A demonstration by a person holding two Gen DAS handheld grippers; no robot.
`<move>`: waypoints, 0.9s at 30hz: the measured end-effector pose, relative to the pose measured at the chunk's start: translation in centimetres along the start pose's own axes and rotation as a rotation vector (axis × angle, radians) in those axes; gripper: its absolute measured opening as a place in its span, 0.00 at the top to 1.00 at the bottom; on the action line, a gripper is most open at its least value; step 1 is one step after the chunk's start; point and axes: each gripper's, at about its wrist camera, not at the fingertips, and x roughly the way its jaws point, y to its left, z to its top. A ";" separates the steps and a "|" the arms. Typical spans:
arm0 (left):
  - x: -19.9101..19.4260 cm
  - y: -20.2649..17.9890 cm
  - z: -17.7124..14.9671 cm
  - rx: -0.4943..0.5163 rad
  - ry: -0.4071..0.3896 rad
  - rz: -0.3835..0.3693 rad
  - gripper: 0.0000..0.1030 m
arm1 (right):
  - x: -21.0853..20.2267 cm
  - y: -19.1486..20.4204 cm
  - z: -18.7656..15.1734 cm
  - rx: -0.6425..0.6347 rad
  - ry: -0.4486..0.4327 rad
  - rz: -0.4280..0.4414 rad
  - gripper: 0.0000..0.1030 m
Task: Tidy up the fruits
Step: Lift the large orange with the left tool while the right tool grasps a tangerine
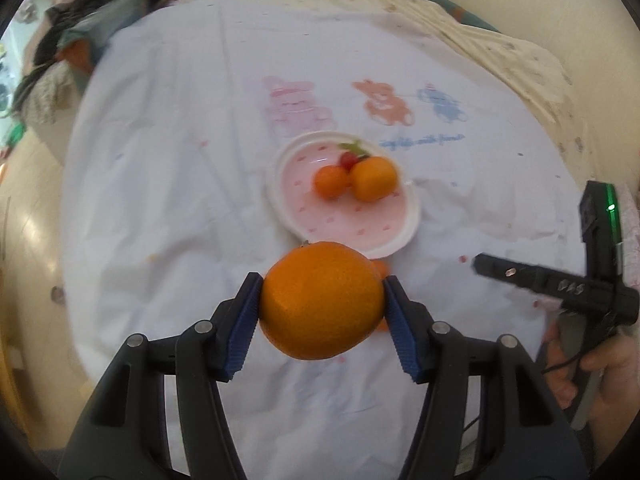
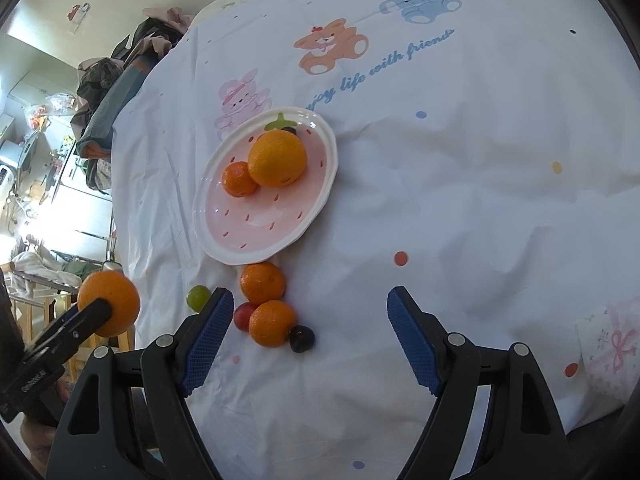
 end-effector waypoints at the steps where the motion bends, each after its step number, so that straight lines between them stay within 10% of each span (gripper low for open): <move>1: 0.1 0.6 -0.3 -0.011 0.003 0.013 0.46 | 0.2 0.2 0.0 -0.004 0.008 0.008 0.21; 9: 2.5 3.2 -2.2 -0.105 0.079 0.046 0.46 | 4.6 2.8 -0.6 -0.110 0.181 0.076 0.28; 22: 2.8 2.6 -1.9 -0.090 0.088 0.032 0.45 | 11.5 7.1 -2.2 -0.449 0.303 -0.139 0.30; 27: 2.7 2.5 -1.7 -0.097 0.084 0.011 0.45 | 11.2 7.9 -2.7 -0.514 0.294 -0.129 0.56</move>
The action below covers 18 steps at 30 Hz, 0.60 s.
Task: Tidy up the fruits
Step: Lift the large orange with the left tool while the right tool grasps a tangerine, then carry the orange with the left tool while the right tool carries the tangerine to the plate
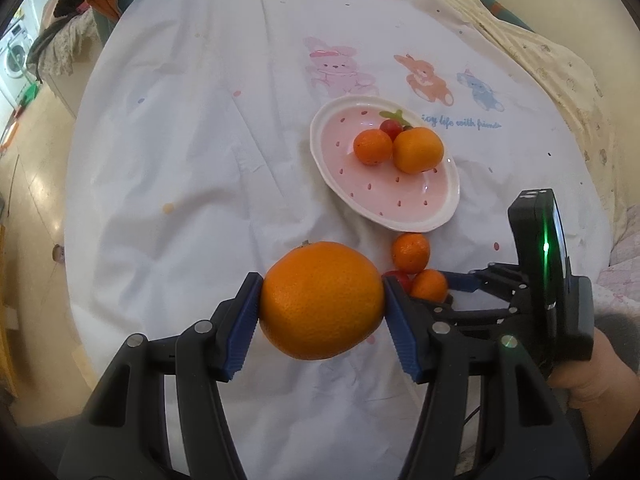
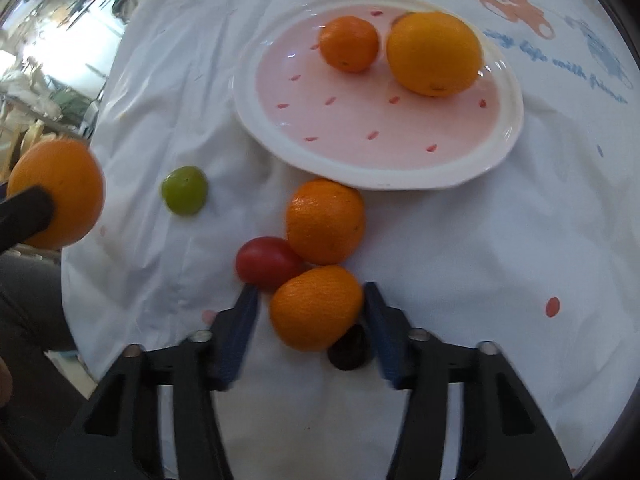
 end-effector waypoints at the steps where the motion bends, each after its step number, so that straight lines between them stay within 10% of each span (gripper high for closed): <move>1: 0.0 0.0 0.0 -0.001 0.001 -0.003 0.45 | -0.1 0.1 -0.1 -0.005 -0.001 -0.001 0.56; 18: 0.0 -0.1 -0.1 0.003 -0.039 0.015 0.45 | -6.7 -1.5 -2.5 0.105 -0.156 0.140 0.56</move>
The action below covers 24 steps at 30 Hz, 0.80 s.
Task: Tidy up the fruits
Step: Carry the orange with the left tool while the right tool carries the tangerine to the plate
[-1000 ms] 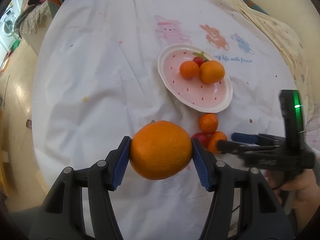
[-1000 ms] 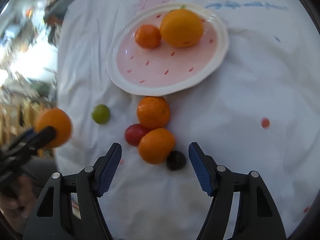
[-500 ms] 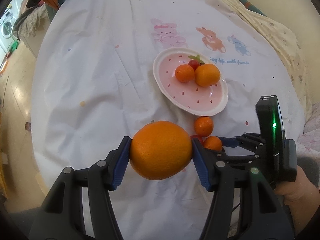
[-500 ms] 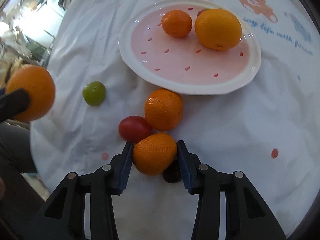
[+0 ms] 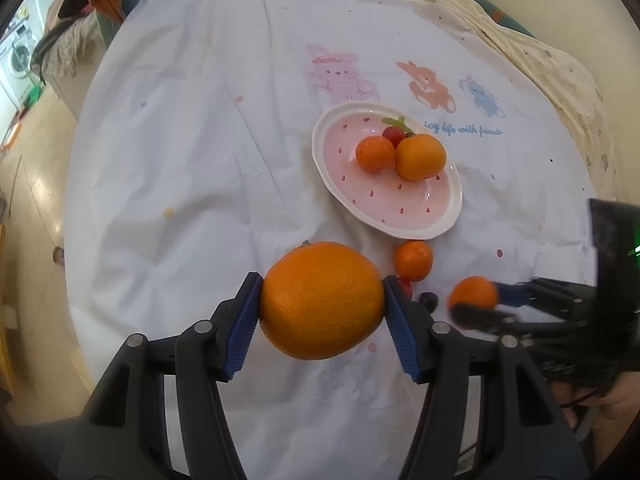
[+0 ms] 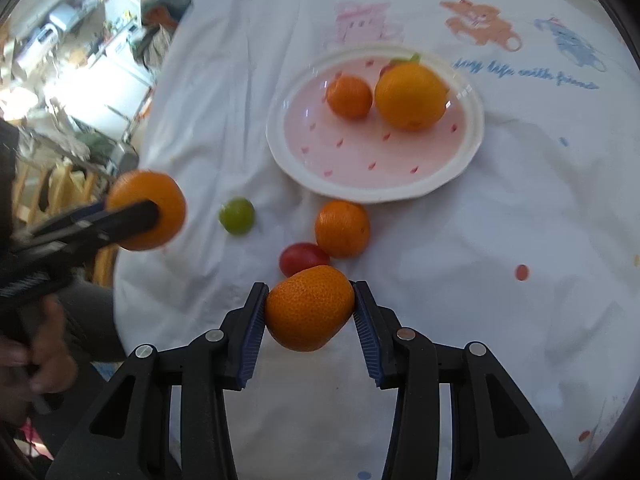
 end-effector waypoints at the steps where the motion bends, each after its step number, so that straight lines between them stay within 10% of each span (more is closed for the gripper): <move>1: 0.0 0.0 0.0 0.003 -0.006 0.003 0.45 | -0.4 -0.1 0.0 0.009 -0.013 0.008 0.57; 24: -3.9 0.0 0.7 -0.020 -0.116 0.075 0.46 | -10.9 -5.3 -1.9 0.260 -0.339 0.085 0.56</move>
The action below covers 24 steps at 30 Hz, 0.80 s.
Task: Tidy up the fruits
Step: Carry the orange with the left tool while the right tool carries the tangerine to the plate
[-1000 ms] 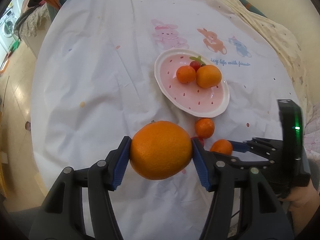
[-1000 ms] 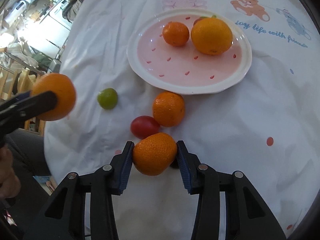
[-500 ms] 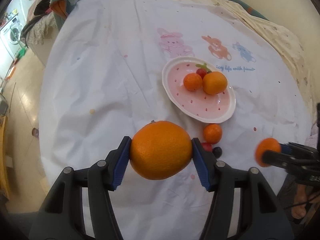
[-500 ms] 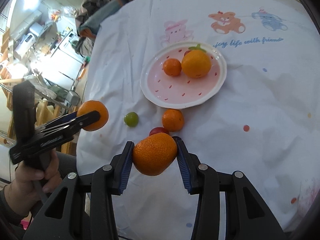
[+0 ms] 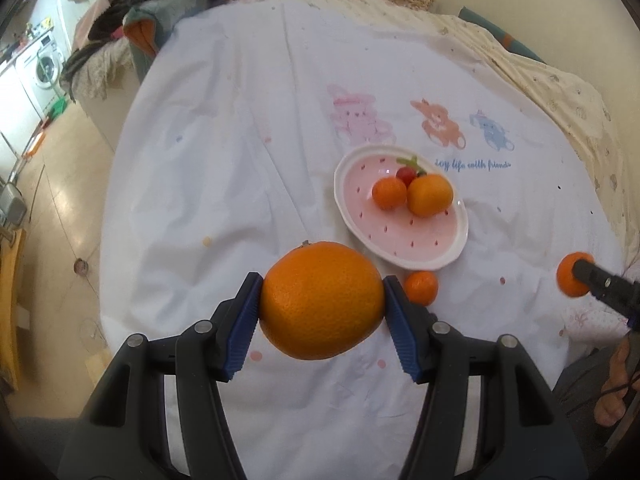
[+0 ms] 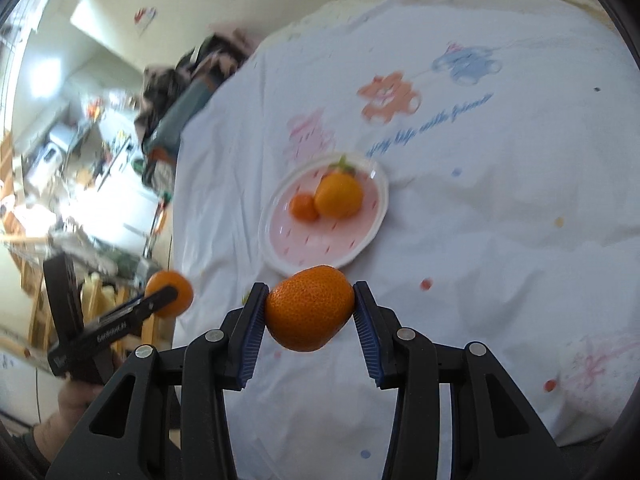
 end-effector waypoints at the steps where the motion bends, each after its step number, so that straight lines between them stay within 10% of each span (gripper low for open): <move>1: -0.1 -0.2 0.3 0.006 -0.004 0.003 0.45 | -0.3 -0.3 0.4 0.014 -0.013 0.011 0.56; 10: 0.4 -0.9 3.7 0.001 -0.025 -0.012 0.45 | 0.5 -1.3 3.7 0.115 -0.048 0.164 0.56; 24: 6.4 -3.3 8.5 0.089 0.014 -0.018 0.45 | 6.7 -1.3 8.7 0.036 0.037 0.075 0.56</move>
